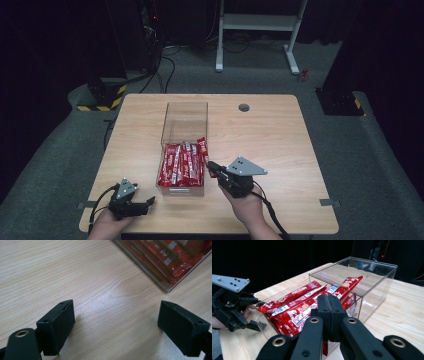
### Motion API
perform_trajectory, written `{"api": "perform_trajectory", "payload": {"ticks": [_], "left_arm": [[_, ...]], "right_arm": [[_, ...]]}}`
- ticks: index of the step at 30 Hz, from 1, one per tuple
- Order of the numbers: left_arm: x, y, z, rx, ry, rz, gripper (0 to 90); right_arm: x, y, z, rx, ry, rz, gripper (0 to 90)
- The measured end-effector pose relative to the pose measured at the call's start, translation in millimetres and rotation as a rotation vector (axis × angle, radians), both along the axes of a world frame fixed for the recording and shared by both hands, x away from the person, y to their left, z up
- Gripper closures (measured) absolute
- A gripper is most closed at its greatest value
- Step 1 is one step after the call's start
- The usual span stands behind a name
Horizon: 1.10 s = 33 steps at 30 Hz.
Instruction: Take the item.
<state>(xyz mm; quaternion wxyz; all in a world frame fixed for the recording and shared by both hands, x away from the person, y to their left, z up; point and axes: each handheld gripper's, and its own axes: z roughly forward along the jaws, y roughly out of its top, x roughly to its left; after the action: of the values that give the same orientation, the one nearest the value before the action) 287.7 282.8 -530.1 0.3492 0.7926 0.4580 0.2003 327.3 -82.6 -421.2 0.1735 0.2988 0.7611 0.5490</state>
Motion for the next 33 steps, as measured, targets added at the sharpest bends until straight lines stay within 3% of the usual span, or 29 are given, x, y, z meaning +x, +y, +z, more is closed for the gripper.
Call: {"api": "perform_trajectory", "payload": {"ticks": [15,33], "left_arm": [[0.1,0.2,0.0,0.001,-0.001,-0.002,14.5],[0.1,0.2,0.1,0.002,-0.001,-0.002,14.5]], "right_arm": [[5.5,-13.1,3.4,0.003,-0.017,-0.049,90.0],[21.2,-27.7,-8.3,-0.016,0.016,-0.117,90.0]]}}
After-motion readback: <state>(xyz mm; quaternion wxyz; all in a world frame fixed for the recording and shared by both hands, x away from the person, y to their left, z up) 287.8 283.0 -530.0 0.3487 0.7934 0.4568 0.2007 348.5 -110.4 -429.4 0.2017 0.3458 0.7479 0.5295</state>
